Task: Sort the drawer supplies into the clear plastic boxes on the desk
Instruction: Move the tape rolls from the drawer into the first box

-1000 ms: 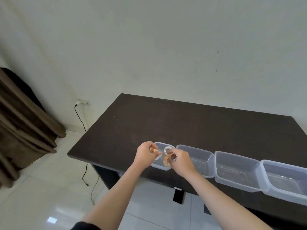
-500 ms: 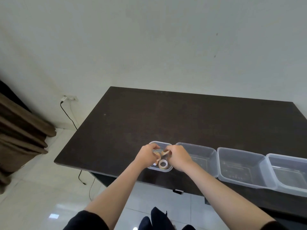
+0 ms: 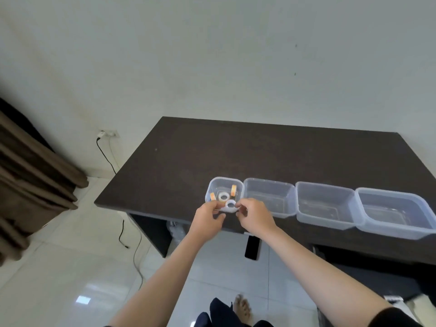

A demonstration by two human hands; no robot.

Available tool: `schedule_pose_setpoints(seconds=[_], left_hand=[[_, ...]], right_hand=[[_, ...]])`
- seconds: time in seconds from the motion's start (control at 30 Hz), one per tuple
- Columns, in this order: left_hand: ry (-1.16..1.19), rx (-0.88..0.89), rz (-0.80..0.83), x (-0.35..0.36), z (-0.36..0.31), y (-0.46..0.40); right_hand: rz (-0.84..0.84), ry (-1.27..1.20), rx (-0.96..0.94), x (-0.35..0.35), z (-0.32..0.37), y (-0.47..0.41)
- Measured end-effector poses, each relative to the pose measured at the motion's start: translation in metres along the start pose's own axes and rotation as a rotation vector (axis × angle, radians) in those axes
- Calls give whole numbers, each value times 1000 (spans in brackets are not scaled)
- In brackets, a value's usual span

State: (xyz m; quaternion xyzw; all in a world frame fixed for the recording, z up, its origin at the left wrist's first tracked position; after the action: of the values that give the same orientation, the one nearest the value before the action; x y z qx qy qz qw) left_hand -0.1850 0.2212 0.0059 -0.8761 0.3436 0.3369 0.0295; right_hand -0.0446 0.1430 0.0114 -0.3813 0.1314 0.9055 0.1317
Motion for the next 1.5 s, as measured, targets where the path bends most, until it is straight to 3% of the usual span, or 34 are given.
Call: schedule_pose_setpoints(seconds=[0.17, 0.37, 0.77, 0.93, 1.1, 1.33, 1.5], left_hand=[[2, -31, 14, 42, 4, 59], [3, -36, 211, 119, -9, 108], [31, 24, 399, 258, -77, 125], [38, -50, 457, 322, -102, 127], [-20, -147, 476, 374, -103, 121], [-127, -406, 637, 411, -73, 122], [-180, -473, 733, 424, -62, 126]], right_hand=[[39, -13, 10, 20, -23, 71], [38, -92, 143, 22, -68, 154], [31, -125, 371, -40, -200, 245], [64, -92, 447, -71, -264, 268], [233, -78, 524, -82, -328, 292], [454, -96, 619, -72, -388, 305], [509, -118, 611, -59, -428, 310]])
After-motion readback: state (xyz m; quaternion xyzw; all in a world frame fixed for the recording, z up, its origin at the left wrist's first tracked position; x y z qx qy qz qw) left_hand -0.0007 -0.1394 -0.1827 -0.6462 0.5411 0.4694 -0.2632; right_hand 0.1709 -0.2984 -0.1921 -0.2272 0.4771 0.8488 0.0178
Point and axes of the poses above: each hand's wrist, its own y-axis away from the middle knuckle, its own x-axis out of the palm, z = x × y, the point moved 2 cm from there along -y, towards the middle knuckle, and after that the axes turned 7 degrees about z, right-handed, at the moved point
